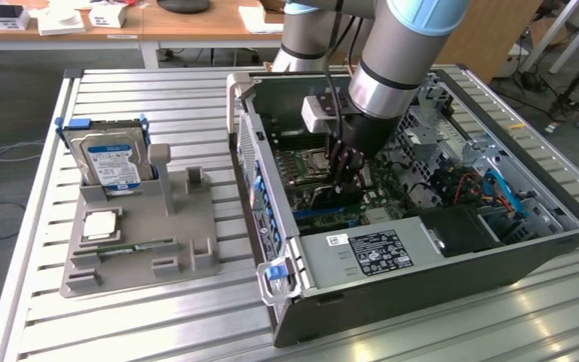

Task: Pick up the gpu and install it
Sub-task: 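Insert the gpu into the slot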

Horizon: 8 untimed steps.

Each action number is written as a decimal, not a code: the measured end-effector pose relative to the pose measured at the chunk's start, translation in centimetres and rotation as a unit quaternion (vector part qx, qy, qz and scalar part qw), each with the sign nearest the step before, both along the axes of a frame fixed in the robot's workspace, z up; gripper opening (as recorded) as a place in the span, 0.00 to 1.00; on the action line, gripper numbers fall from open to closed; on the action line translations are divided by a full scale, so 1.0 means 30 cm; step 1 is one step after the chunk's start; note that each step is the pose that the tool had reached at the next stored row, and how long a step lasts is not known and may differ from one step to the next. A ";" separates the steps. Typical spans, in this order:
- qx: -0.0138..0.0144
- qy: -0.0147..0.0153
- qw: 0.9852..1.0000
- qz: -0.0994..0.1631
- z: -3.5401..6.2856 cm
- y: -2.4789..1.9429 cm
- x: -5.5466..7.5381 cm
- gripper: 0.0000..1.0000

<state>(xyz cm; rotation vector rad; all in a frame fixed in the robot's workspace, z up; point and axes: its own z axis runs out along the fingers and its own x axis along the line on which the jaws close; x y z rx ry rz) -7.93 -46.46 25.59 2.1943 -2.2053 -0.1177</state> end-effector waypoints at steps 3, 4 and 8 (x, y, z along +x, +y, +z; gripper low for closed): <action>0.000 0.000 1.000 0.000 0.000 0.000 0.000 0.27; 0.000 0.000 1.000 0.000 0.000 0.000 0.000 0.27; 0.000 0.000 1.000 0.000 -0.001 0.000 0.000 0.27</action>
